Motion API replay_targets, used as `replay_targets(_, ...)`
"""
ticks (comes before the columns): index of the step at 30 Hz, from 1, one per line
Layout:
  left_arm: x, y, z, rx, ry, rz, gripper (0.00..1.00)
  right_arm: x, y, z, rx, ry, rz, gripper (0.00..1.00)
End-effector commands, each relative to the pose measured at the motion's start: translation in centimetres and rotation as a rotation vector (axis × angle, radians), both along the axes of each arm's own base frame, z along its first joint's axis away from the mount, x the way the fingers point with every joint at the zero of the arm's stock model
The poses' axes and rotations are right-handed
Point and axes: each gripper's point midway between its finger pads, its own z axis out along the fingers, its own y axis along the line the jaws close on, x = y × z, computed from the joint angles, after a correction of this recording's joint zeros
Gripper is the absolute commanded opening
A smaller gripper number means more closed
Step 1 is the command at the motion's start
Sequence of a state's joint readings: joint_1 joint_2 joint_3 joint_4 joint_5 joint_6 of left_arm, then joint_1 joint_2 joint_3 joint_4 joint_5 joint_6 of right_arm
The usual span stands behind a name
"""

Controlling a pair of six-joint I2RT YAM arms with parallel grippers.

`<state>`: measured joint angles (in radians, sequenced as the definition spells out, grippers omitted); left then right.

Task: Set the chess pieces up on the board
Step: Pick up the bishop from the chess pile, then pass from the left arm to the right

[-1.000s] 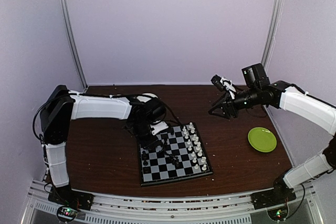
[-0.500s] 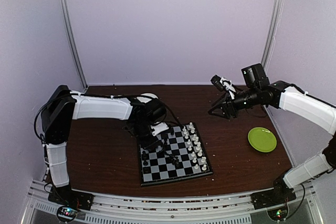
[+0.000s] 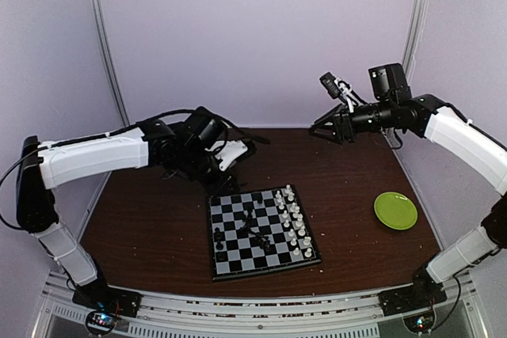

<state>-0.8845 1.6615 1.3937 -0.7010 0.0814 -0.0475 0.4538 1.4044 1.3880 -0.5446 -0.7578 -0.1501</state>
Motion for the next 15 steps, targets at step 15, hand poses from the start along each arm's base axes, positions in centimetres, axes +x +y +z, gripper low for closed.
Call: replay_targets(15, -1.8, -5.1, 9.7, -0.556, -0.102, -0.077, 0.14, -4.2, 10.6, -2.3, 0.102, 0.416, 0.25, 0.47)
